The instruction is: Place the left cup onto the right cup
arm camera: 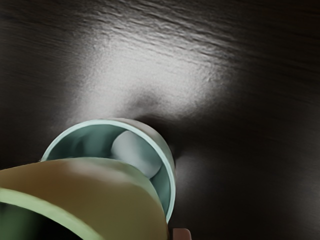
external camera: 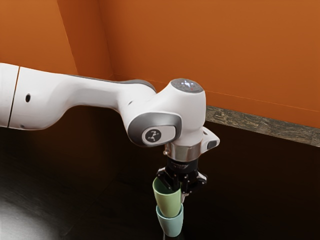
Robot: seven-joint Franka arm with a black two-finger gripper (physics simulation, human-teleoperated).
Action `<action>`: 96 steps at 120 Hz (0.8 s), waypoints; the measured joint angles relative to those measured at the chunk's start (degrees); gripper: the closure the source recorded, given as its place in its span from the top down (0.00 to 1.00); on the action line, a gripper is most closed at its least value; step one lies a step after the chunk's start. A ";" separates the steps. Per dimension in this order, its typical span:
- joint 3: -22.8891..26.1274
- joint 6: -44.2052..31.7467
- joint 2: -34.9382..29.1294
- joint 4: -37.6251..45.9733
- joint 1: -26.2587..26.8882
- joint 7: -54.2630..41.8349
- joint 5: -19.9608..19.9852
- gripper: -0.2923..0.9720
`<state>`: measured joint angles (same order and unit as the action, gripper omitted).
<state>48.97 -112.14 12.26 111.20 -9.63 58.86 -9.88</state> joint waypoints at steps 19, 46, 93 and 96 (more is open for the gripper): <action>0.00 -0.51 0.35 0.30 0.00 1.88 -0.04 0.15; -0.20 -0.79 0.53 0.38 0.00 3.78 -0.34 0.15; -0.60 -1.05 1.73 0.60 0.00 5.52 -3.16 0.15; -0.61 -1.15 1.95 0.60 0.00 5.59 -3.28 0.15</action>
<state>48.36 -113.29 14.20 111.80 -9.63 64.45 -13.16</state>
